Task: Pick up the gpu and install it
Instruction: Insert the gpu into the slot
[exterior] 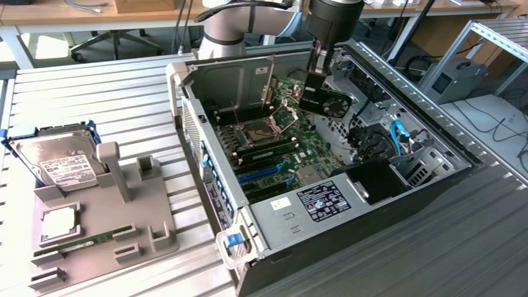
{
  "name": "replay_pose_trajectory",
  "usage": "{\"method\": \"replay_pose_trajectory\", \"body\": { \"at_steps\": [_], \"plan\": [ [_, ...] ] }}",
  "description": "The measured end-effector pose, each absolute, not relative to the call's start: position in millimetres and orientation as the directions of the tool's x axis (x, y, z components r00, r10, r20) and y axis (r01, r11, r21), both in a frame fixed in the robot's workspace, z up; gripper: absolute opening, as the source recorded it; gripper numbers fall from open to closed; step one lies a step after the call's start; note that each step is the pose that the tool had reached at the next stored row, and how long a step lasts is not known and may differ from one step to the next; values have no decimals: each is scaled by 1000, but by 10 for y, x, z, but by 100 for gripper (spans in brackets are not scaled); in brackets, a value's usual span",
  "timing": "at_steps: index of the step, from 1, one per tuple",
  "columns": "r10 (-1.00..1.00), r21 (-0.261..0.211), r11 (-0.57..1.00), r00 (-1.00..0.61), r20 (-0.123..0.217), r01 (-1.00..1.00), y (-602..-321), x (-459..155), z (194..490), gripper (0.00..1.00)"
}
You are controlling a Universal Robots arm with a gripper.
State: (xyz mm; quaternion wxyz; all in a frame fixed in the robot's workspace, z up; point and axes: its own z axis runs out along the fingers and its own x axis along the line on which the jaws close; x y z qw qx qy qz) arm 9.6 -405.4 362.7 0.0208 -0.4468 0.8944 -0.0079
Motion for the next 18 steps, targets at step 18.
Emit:
{"method": "replay_pose_trajectory", "body": {
  "at_steps": [18],
  "plan": [
    [-827,-33,562,-562,-30,-826,-4054,96,3627,27]
  ]
}}
